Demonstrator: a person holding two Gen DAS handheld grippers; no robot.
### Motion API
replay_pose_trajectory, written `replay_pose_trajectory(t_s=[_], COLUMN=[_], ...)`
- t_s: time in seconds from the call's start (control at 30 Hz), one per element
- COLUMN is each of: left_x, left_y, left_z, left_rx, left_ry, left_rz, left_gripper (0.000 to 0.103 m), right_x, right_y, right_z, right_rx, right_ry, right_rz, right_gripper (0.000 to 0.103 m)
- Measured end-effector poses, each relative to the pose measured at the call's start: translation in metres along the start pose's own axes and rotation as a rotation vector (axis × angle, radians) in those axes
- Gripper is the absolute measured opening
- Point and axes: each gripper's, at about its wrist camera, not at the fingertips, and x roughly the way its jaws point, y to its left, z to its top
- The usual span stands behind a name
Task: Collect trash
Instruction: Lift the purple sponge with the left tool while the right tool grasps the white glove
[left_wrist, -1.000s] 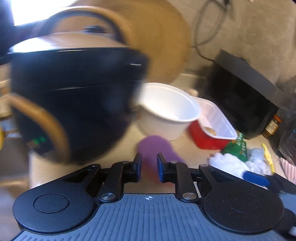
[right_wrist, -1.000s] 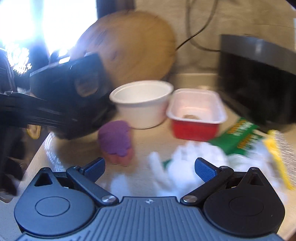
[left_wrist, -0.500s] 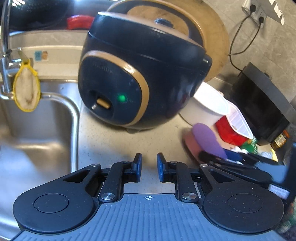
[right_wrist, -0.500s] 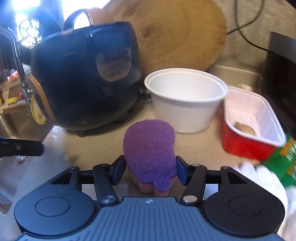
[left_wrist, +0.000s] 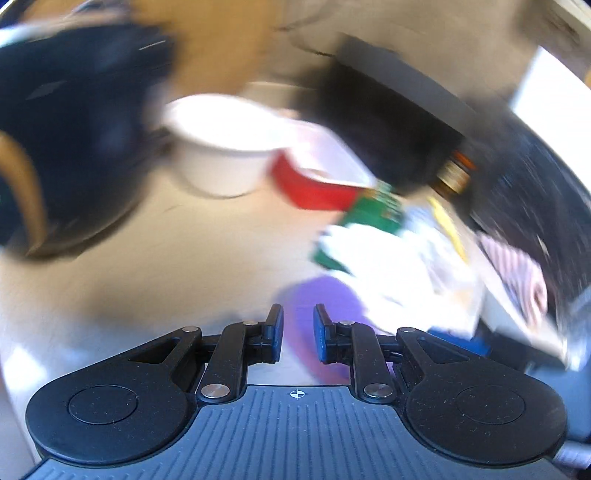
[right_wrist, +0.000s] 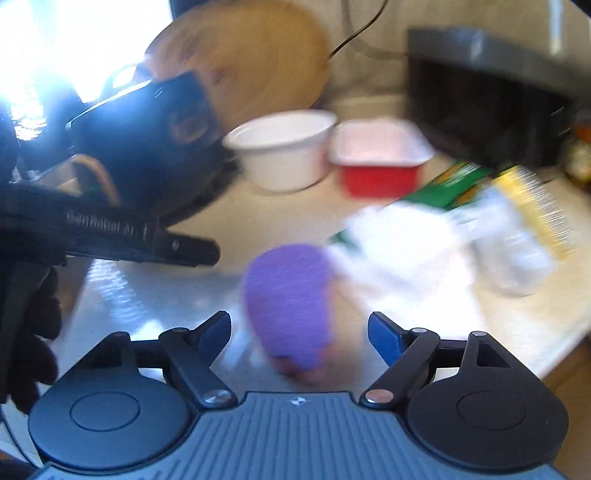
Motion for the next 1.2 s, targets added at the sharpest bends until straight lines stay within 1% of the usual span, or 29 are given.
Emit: replay_pose_trajectory(t_s=[0.07,0.13,0.2,0.23,0.3,0.37,0.43,0.5,0.53,0.6,0.63,0.67,0.73,0.8,0.83,0.9,0.93,1.03,1.1,1.13,1.17,1.2], left_x=[0.005,0.009,0.018,0.023,0.030,0.034,0.035,0.027,0.023,0.013,0.006,0.000,-0.009,-0.013,-0.013,-0.006,0.001,0.029,0.035,0.038,0.039,0.041], left_y=[-0.022,-0.047,-0.071,-0.082,-0.096,-0.105,-0.105,-0.100,-0.095,-0.084,-0.075,-0.065,-0.047,-0.037,-0.035,-0.038,-0.042,-0.055,-0.067,-0.071,-0.075,-0.078], left_z=[-0.002,-0.008,-0.013,-0.017,-0.026,-0.037,-0.049,-0.059,-0.062,-0.064,-0.063,-0.060,-0.048,-0.034,-0.027,-0.016,-0.014,-0.016,-0.023,-0.026,-0.027,-0.027], left_rx=[0.101,0.217,0.331,0.383,0.481,0.568,0.644,0.709,0.720,0.706,0.681,0.641,0.521,0.409,0.373,0.335,0.338,0.394,0.463,0.483,0.497,0.506], left_ry=[-0.001,0.003,0.007,0.006,0.015,0.025,0.024,0.004,0.001,-0.004,-0.005,-0.001,0.021,0.011,-0.002,-0.022,-0.019,0.047,0.042,0.053,0.060,0.070], left_rz=[-0.006,-0.021,-0.047,-0.050,-0.028,0.007,0.051,0.075,0.092,0.127,0.144,0.144,0.083,0.035,0.028,0.045,0.062,0.103,0.101,0.101,0.094,0.089], left_gripper=[0.021,0.021,0.021,0.022,0.022,0.024,0.025,0.026,0.026,0.026,0.026,0.026,0.025,0.025,0.025,0.025,0.025,0.025,0.028,0.039,0.044,0.053], right_x=[-0.009,-0.014,-0.017,-0.018,-0.023,-0.024,-0.024,-0.016,-0.014,-0.015,-0.014,-0.014,-0.011,-0.006,-0.004,-0.001,0.000,0.000,0.000,0.000,0.000,0.000], right_y=[-0.021,-0.044,-0.064,-0.072,-0.084,-0.091,-0.090,-0.087,-0.087,-0.083,-0.081,-0.078,-0.074,-0.071,-0.070,-0.068,-0.068,-0.071,-0.075,-0.077,-0.080,-0.082], right_z=[0.000,-0.001,-0.005,-0.007,-0.013,-0.018,-0.025,-0.028,-0.028,-0.028,-0.027,-0.027,-0.028,-0.028,-0.028,-0.027,-0.027,-0.025,-0.024,-0.024,-0.024,-0.024], right_rx=[0.045,0.120,0.209,0.254,0.329,0.375,0.385,0.387,0.388,0.388,0.384,0.380,0.374,0.369,0.366,0.359,0.355,0.351,0.356,0.361,0.368,0.374], right_ry=[-0.012,-0.010,0.009,0.018,0.030,0.043,0.056,0.072,0.078,0.079,0.078,0.077,0.079,0.088,0.092,0.096,0.095,0.089,0.086,0.085,0.083,0.081], right_rz=[-0.114,-0.220,-0.302,-0.327,-0.340,-0.336,-0.336,-0.343,-0.341,-0.329,-0.323,-0.317,-0.301,-0.281,-0.272,-0.260,-0.255,-0.256,-0.263,-0.266,-0.269,-0.271], right_gripper=[0.085,0.085,0.085,0.086,0.086,0.087,0.088,0.088,0.088,0.088,0.088,0.088,0.089,0.089,0.089,0.089,0.089,0.089,0.090,0.091,0.091,0.091])
